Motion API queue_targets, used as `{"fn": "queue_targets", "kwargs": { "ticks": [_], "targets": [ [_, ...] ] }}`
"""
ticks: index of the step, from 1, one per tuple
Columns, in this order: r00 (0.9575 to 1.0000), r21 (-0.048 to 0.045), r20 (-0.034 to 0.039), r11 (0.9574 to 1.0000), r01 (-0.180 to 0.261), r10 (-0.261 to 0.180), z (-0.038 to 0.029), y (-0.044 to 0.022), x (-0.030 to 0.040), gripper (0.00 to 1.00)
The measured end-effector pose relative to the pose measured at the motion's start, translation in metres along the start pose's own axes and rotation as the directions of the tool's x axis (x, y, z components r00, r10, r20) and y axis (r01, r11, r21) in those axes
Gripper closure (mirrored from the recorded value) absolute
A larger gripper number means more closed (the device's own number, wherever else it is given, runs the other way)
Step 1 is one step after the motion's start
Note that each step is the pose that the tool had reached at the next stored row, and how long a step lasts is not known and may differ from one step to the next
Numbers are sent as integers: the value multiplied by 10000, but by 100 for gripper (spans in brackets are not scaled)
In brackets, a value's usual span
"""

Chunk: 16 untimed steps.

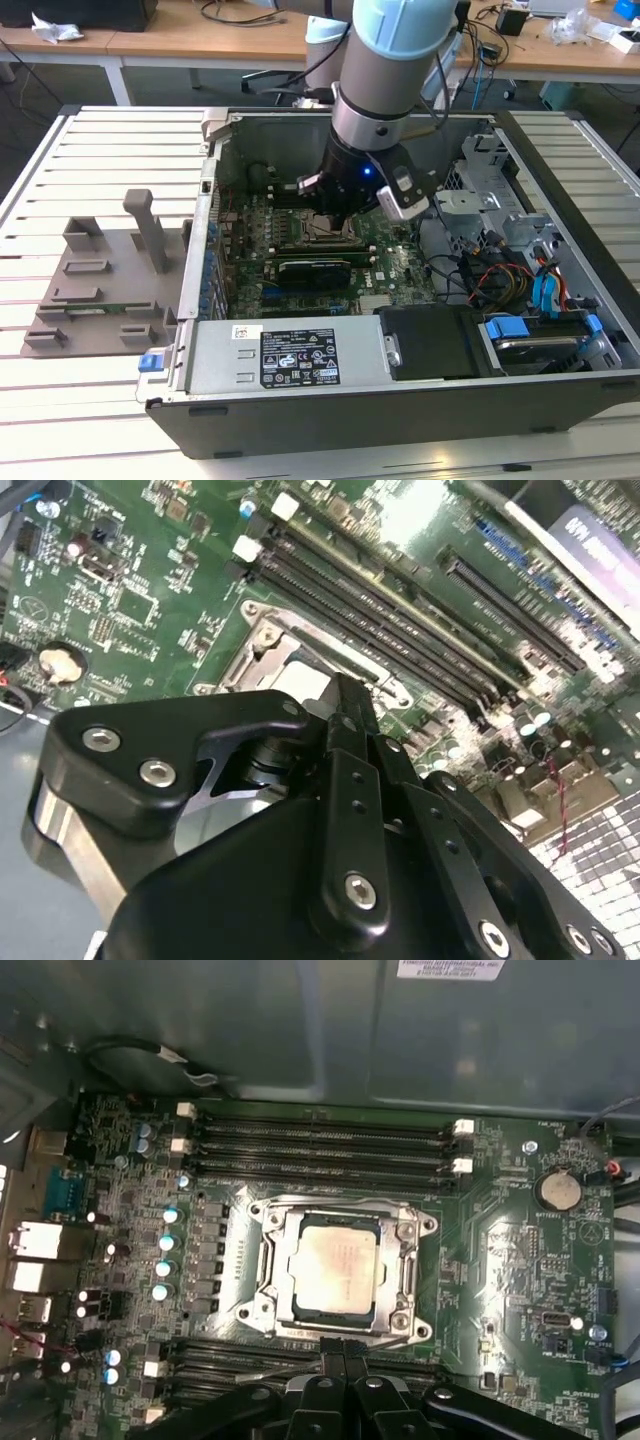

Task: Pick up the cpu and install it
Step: 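Install the second cpu locking lever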

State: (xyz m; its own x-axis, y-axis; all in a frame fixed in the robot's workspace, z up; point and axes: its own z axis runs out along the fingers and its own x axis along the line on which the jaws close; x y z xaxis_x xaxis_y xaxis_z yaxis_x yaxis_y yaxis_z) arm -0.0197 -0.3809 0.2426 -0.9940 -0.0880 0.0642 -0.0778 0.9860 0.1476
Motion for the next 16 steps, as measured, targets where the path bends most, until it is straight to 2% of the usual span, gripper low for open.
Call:
{"fn": "queue_targets", "kwargs": {
  "ticks": [5, 8, 12, 16],
  "targets": [
    [10000, -2, 1, 10000, 0, 0, 60, -68, 69, 89],
    [10000, -9, 1, 10000, 0, 0, 116, -78, 95, 89],
    [10000, -9, 1, 10000, 1, -1, 229, -87, 175, 89],
    [10000, -46, 4, 10000, 5, -4, 289, -90, 245, 89]
  ]
}}
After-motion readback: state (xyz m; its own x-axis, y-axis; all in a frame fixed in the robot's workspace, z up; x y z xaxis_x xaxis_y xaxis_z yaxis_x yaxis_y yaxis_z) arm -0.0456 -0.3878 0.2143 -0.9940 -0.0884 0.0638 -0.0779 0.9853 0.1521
